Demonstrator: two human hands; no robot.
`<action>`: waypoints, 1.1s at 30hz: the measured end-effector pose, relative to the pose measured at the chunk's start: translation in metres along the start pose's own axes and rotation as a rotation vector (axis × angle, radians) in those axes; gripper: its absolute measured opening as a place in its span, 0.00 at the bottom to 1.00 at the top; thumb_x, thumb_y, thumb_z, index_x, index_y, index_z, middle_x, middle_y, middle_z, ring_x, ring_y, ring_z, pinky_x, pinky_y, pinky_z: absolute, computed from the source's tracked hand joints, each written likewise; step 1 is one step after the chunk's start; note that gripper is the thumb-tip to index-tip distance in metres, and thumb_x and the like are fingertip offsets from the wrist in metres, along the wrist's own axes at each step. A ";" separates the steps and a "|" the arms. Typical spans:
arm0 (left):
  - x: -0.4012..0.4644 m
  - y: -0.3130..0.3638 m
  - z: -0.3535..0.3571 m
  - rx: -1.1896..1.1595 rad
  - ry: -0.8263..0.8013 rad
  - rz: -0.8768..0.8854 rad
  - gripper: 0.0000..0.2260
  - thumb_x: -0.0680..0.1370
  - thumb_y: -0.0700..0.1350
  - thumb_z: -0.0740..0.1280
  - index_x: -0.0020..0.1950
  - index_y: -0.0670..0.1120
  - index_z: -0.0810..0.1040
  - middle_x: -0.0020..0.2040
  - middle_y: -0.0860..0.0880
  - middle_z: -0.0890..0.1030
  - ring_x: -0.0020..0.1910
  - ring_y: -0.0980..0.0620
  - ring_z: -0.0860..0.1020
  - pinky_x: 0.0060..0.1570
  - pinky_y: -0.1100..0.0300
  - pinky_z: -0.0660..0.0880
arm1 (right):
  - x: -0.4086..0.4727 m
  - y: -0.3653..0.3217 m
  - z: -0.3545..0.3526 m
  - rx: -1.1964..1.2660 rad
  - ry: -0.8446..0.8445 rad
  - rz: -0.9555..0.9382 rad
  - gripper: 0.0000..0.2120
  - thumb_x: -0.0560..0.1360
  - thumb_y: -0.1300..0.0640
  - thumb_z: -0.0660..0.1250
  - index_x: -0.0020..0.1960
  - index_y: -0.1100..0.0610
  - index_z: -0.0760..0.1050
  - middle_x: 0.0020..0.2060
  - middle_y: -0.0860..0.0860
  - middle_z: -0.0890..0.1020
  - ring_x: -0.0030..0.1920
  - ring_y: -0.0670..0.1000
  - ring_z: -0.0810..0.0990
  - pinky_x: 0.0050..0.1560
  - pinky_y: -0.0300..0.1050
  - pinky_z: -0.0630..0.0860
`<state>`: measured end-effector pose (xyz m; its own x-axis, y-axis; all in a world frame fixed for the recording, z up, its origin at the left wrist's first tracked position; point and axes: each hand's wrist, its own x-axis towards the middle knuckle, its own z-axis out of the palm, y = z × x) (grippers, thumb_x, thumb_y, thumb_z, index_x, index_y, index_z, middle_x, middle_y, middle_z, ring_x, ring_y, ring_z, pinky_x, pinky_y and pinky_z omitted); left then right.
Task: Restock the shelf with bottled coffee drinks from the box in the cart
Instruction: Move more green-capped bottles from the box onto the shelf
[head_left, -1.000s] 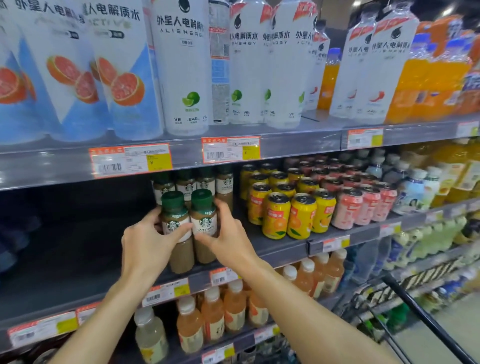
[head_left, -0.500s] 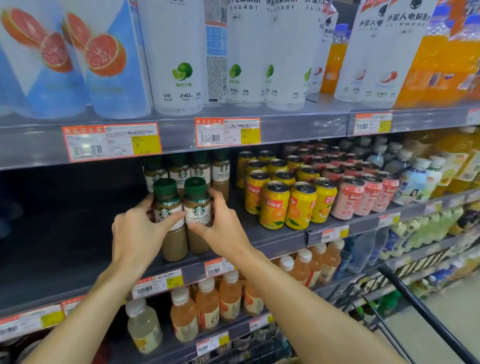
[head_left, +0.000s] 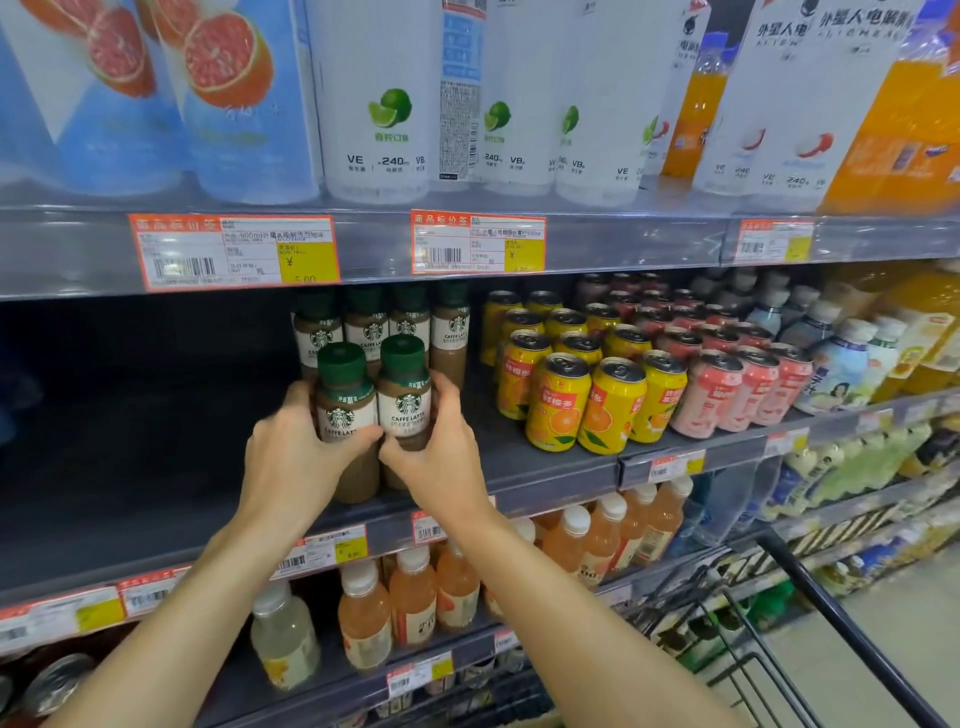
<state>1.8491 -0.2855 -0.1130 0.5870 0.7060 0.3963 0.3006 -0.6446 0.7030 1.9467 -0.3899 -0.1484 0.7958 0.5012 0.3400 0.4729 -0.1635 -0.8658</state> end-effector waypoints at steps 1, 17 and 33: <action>0.000 0.000 0.000 0.006 -0.007 -0.007 0.25 0.68 0.54 0.76 0.59 0.44 0.74 0.51 0.44 0.83 0.51 0.42 0.80 0.46 0.51 0.78 | -0.001 0.002 0.002 0.026 0.011 0.015 0.37 0.67 0.53 0.73 0.72 0.47 0.60 0.62 0.46 0.78 0.63 0.47 0.76 0.60 0.50 0.76; -0.006 0.008 -0.001 0.055 -0.077 -0.092 0.20 0.71 0.56 0.73 0.56 0.44 0.76 0.51 0.44 0.81 0.54 0.42 0.78 0.47 0.53 0.75 | -0.012 0.018 -0.014 -0.142 0.079 0.179 0.30 0.69 0.61 0.74 0.66 0.54 0.64 0.61 0.52 0.77 0.61 0.51 0.76 0.56 0.41 0.74; -0.001 0.012 -0.003 0.141 -0.086 -0.115 0.22 0.71 0.57 0.73 0.55 0.43 0.77 0.51 0.43 0.81 0.53 0.41 0.77 0.50 0.47 0.77 | 0.069 0.034 -0.025 -0.388 0.105 0.277 0.27 0.69 0.57 0.77 0.62 0.62 0.69 0.60 0.60 0.78 0.60 0.63 0.77 0.56 0.51 0.74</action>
<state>1.8499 -0.2934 -0.1036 0.6032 0.7533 0.2622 0.4677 -0.6003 0.6487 2.0270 -0.3822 -0.1456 0.9360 0.3087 0.1692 0.3285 -0.5932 -0.7350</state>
